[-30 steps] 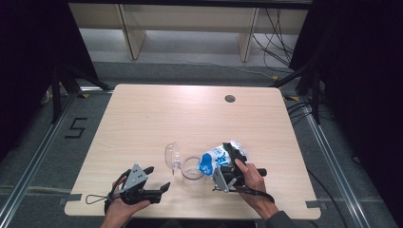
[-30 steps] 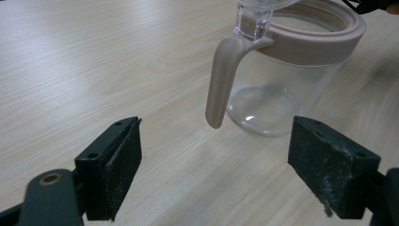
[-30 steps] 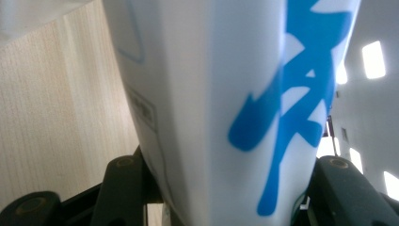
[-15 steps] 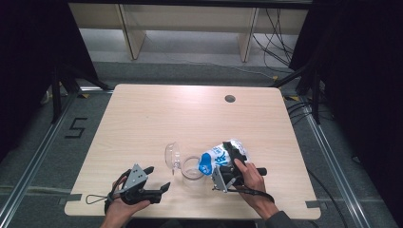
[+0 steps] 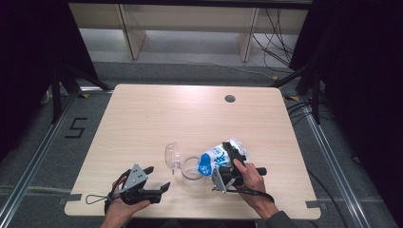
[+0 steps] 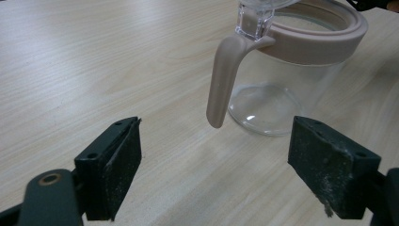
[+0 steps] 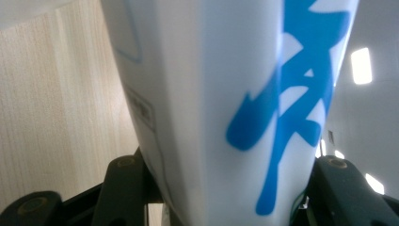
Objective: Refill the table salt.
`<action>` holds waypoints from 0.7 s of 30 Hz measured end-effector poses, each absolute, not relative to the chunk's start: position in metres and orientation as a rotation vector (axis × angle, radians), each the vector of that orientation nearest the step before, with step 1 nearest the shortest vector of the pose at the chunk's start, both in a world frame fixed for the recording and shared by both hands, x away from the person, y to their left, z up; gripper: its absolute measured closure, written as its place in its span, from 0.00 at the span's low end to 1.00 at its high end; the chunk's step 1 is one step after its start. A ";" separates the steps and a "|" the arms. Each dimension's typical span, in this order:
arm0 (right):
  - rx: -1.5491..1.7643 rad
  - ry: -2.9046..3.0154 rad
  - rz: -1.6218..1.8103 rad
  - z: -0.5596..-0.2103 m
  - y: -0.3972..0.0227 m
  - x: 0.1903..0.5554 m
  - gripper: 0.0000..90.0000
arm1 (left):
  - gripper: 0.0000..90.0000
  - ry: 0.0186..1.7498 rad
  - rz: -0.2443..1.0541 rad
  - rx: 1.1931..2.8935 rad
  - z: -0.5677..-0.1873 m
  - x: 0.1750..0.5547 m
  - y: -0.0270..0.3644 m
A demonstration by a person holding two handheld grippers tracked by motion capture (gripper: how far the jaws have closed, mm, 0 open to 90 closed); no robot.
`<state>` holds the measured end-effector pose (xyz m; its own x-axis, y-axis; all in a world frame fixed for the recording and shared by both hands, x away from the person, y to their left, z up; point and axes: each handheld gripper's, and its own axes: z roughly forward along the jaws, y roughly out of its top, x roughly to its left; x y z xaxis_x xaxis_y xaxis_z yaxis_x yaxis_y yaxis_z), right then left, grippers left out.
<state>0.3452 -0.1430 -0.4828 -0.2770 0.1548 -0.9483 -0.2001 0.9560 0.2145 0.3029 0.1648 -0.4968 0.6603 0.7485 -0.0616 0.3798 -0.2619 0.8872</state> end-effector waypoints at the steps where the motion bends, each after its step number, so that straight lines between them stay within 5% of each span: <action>1: -0.056 1.815 0.326 -0.481 -0.143 0.345 0.56 | 0.19 0.890 0.463 1.878 -0.497 0.303 0.165; 21: -0.023 1.816 0.350 -0.484 -0.142 0.344 0.56 | 0.19 0.895 0.461 1.881 -0.497 0.303 0.165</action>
